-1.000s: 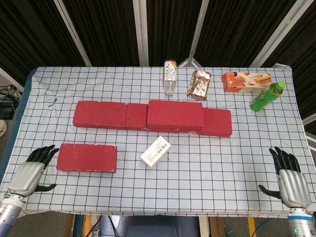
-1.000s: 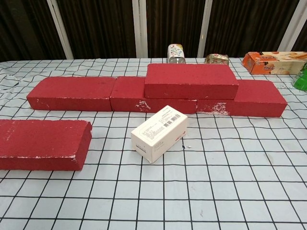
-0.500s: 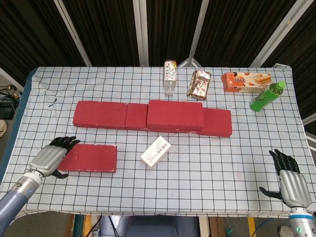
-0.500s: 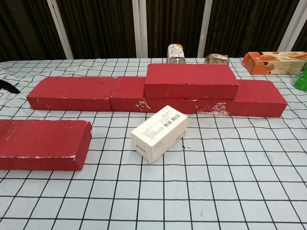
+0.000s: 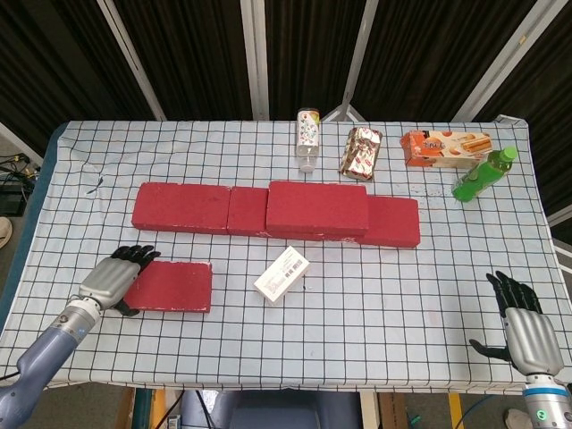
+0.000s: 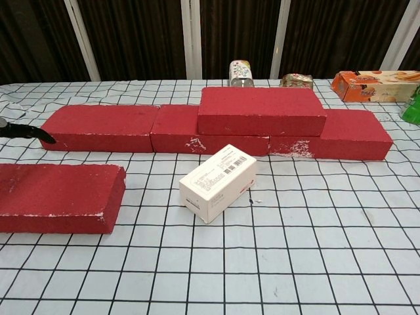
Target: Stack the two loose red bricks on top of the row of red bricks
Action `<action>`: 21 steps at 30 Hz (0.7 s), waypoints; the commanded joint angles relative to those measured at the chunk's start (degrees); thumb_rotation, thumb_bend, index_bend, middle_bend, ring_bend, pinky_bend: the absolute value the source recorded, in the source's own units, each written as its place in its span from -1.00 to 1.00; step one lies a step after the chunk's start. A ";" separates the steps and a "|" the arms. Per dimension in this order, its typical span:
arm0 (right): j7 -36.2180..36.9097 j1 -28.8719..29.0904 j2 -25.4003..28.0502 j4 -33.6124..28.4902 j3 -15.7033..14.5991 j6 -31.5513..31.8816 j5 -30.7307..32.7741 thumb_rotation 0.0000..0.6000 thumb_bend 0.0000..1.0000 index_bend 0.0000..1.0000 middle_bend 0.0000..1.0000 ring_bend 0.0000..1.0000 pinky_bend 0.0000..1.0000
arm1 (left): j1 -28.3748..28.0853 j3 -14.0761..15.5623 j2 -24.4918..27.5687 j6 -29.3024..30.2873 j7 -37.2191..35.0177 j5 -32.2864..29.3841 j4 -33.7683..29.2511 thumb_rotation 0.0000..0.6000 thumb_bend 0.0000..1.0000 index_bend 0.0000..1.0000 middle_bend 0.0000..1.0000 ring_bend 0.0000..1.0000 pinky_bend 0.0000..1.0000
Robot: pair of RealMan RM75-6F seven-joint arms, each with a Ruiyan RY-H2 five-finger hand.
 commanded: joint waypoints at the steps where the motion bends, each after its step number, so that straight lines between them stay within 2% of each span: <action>1: -0.20 0.17 -0.20 0.10 -0.01 -0.05 0.21 1.00 -0.69 -1.00 -0.93 -0.98 -1.00 | -0.66 0.64 -2.02 -0.13 -0.30 -0.12 1.89 1.00 -1.00 -1.00 -1.00 -1.00 -1.00; 11: -0.83 0.98 -0.69 0.34 -0.05 -0.77 1.42 1.00 -0.69 -1.00 -0.93 -0.98 -1.00 | -1.60 1.78 -6.65 1.24 -0.07 0.53 6.01 1.00 -1.00 -1.00 -1.00 -1.00 -1.00; 21: -0.98 1.15 -0.67 0.21 -0.13 -0.51 2.11 1.00 -0.69 -1.00 -0.93 -0.98 -1.00 | -2.19 2.55 -8.13 1.89 -0.21 1.70 7.40 1.00 -1.00 -1.00 -1.00 -1.00 -0.97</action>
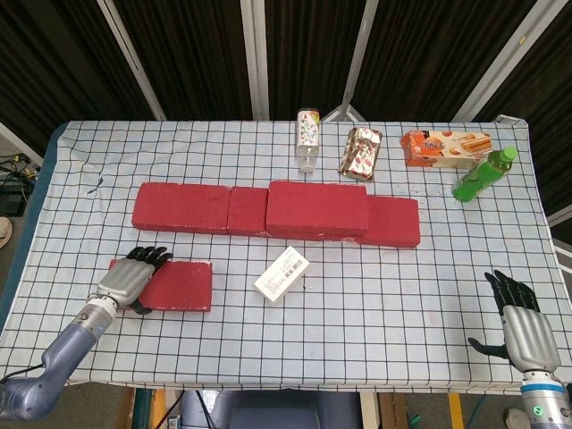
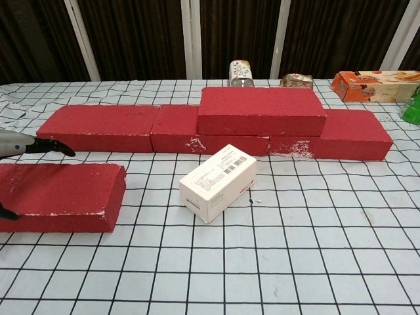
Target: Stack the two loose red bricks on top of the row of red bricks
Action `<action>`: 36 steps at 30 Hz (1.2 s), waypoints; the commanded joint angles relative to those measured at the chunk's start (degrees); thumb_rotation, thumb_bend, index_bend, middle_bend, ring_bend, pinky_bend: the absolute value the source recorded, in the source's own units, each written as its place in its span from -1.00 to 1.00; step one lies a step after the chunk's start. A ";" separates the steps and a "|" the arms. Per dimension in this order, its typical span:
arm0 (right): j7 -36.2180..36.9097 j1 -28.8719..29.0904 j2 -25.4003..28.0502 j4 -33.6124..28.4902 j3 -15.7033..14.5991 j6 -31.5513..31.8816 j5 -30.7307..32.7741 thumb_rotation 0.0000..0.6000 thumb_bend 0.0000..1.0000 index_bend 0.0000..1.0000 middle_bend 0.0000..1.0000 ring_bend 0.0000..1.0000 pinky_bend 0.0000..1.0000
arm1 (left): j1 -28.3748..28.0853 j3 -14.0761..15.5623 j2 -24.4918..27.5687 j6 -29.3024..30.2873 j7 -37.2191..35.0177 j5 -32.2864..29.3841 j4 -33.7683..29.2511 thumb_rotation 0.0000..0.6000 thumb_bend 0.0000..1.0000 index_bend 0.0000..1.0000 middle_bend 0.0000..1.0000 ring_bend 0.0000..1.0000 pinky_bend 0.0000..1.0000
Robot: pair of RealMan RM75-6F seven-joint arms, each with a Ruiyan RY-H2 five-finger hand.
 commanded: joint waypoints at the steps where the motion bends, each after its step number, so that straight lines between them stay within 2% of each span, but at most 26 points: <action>1: 0.07 0.02 0.00 -0.02 -0.01 0.06 0.06 1.00 -0.69 -1.00 -0.93 -0.98 -1.00 | -0.31 0.31 -0.19 -0.02 0.49 0.09 0.29 1.00 -1.00 -1.00 -1.00 -1.00 -0.94; 8: 0.57 0.12 -0.11 0.14 0.08 0.39 0.29 1.00 -0.69 -1.00 -0.93 -0.98 -1.00 | -1.53 1.22 -0.71 -0.29 2.56 -1.28 0.63 1.00 -1.00 -1.00 -1.00 -1.00 -0.77; 17: 1.03 0.20 -0.10 0.39 0.08 0.54 0.63 1.00 -0.69 -1.00 -0.93 -0.98 -1.00 | -2.67 1.75 -1.69 1.05 5.44 -5.25 0.53 1.00 -1.00 -1.00 -1.00 -1.00 -0.75; 21: 1.06 0.20 -0.07 0.39 -0.02 0.76 0.46 1.00 -0.69 -1.00 -0.93 -0.98 -1.00 | -3.13 2.05 -2.09 1.53 6.26 -6.36 0.53 1.00 -1.00 -1.00 -0.98 -0.99 -0.68; 29: 1.10 0.24 -0.19 0.45 -0.11 1.10 0.45 1.00 -0.69 -1.00 -0.93 -0.98 -1.00 | -4.07 2.50 -2.94 2.95 8.21 -7.57 0.34 1.00 -0.97 -0.99 -0.68 -0.80 -0.55; 36: 1.25 0.20 -0.22 0.44 -0.13 1.41 0.61 1.00 -0.69 -1.00 -0.93 -0.98 -1.00 | -5.58 2.10 -2.43 3.97 10.16 -8.97 -0.45 1.00 -0.79 -0.65 -0.51 -0.68 -0.53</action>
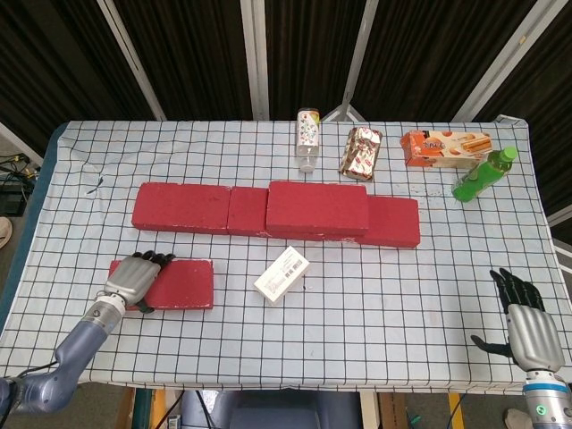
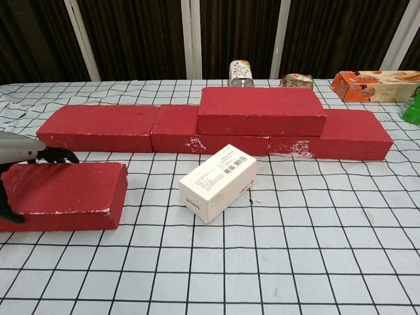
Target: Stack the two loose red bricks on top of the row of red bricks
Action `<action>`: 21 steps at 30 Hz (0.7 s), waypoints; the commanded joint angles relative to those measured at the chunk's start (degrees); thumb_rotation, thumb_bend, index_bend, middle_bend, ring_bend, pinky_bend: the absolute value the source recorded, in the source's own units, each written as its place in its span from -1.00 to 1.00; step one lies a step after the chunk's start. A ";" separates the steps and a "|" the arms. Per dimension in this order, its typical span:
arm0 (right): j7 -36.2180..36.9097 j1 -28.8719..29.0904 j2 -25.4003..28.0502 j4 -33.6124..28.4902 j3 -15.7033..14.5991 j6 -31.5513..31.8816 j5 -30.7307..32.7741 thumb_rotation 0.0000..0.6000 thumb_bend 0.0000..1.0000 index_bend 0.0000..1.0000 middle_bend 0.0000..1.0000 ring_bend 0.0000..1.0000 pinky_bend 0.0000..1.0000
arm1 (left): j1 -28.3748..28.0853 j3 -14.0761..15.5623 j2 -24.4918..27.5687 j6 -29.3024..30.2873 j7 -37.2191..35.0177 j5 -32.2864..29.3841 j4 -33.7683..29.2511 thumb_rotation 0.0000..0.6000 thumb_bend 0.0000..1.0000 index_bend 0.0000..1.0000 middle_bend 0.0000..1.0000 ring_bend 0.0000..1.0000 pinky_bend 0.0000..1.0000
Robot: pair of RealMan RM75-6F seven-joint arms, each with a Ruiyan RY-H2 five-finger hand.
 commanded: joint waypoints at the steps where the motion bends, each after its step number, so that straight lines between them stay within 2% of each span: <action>1: -0.04 0.02 -0.04 0.03 0.02 0.04 0.14 1.00 -0.69 -1.00 -0.93 -0.98 -1.00 | -0.70 -0.55 0.53 0.96 0.74 -0.13 -0.71 1.00 -0.76 -0.64 -0.50 -0.67 -0.52; 5: -0.09 0.00 -0.10 0.04 0.09 0.24 0.43 1.00 -0.69 -1.00 -0.93 -0.98 -1.00 | -1.93 -1.74 2.55 0.66 0.49 -0.40 -2.96 1.00 -0.73 -0.61 -0.49 -0.66 -0.50; 10: -0.66 -0.03 -0.34 0.04 0.25 0.57 1.10 1.00 -0.69 -1.00 -0.93 -0.98 -1.00 | -5.07 -4.93 9.28 -5.53 -3.89 -4.05 -7.05 1.00 -0.73 -0.61 -0.51 -0.66 -0.50; 16: -2.92 0.41 -1.22 0.13 0.70 0.35 3.29 1.00 -0.69 -1.00 -0.93 -0.98 -1.00 | -10.83 -7.09 15.83 -11.78 -4.16 -7.70 -5.48 1.00 -0.73 -0.54 -0.54 -0.66 -0.50; 21: -4.85 0.63 -1.99 0.08 1.05 0.63 4.81 1.00 -0.69 -1.00 -0.93 -0.98 -1.00 | -13.74 -8.52 16.49 -13.45 -5.33 -9.26 -1.83 1.00 -0.72 -0.54 -0.57 -0.67 -0.52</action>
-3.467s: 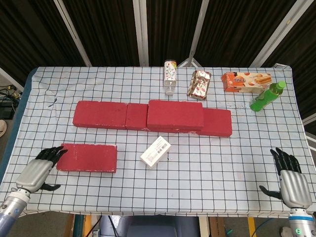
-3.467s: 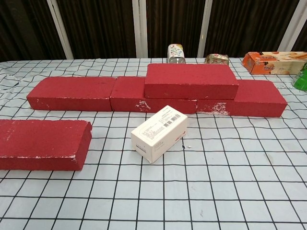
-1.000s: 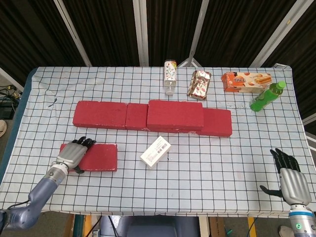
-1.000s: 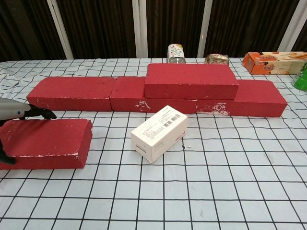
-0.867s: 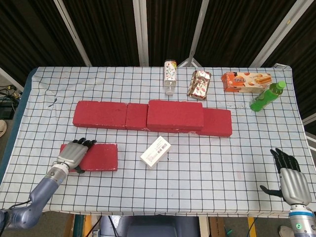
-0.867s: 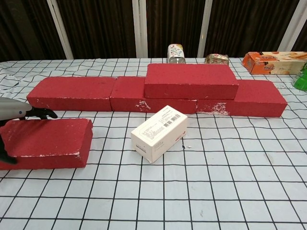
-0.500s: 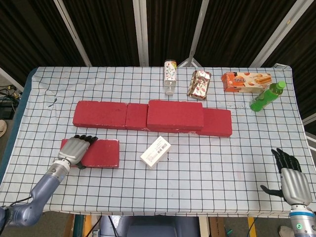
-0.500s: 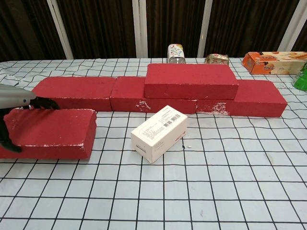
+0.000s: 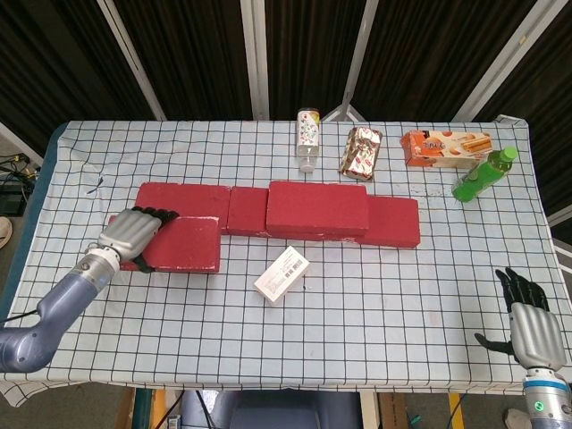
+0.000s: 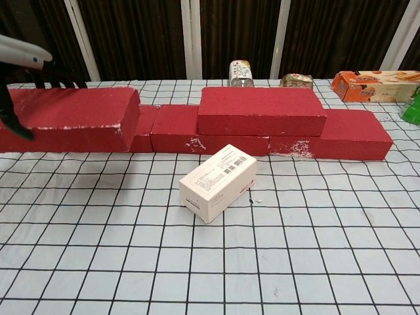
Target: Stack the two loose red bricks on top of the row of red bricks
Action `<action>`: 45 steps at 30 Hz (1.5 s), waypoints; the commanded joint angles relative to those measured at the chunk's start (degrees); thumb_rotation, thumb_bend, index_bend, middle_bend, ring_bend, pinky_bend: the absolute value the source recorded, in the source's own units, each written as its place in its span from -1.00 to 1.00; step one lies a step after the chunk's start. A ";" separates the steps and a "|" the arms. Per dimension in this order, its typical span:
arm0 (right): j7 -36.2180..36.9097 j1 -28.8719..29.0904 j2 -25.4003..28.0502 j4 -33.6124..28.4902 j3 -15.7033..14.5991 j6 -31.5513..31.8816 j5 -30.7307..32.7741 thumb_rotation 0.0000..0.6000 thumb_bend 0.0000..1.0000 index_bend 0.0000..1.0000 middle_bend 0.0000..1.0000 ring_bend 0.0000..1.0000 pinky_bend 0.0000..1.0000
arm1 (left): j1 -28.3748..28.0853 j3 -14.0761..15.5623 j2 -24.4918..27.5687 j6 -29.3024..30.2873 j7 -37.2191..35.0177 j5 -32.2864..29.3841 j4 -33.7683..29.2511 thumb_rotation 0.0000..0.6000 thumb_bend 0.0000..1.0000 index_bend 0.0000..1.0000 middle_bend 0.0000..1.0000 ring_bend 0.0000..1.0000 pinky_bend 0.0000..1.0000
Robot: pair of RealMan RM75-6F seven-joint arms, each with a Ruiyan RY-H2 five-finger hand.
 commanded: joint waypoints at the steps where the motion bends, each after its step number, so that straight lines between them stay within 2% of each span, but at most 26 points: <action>1: -1.17 0.17 -0.57 -0.07 0.28 0.23 0.99 1.00 -0.69 -1.00 -0.93 -0.98 -1.00 | -2.15 -1.30 0.20 -0.76 -0.93 -0.67 3.31 1.00 -0.72 -0.54 -0.57 -0.67 -0.52; 6: -3.16 0.38 -1.37 -0.11 0.68 0.63 2.73 1.00 -0.69 -1.00 -0.93 -0.98 -1.00 | -3.79 -2.24 -2.59 -2.78 -3.59 -1.13 8.99 1.00 -0.72 -0.54 -0.61 -0.68 -0.52; 17: -6.86 0.95 -2.87 0.23 1.96 1.46 7.23 1.00 -0.69 -1.00 -0.93 -0.98 -1.00 | -11.07 0.03 -10.22 -11.63 -4.09 -3.98 22.59 1.00 -0.72 -0.49 -0.62 -0.70 -0.53; 20: -7.53 1.13 -3.33 0.69 2.49 1.81 8.51 1.00 -0.69 -1.00 -0.93 -0.98 -1.00 | -12.50 -0.57 -12.52 -13.43 -5.95 -4.16 25.53 1.00 -0.72 -0.49 -0.63 -0.70 -0.53; 34: -7.66 0.95 -4.92 2.46 3.03 4.04 8.31 1.00 -0.69 -1.00 -0.93 -0.98 -1.00 | -15.69 -0.90 -18.79 -20.90 -12.64 1.34 37.57 1.00 -0.72 -0.49 -0.63 -0.70 -0.53; 45: -9.03 0.90 -5.55 2.32 3.02 4.88 8.65 1.00 -0.69 -1.00 -0.93 -0.98 -1.00 | -16.88 -0.21 -22.37 -22.18 -16.51 4.41 43.41 1.00 -0.73 -0.49 -0.64 -0.70 -0.53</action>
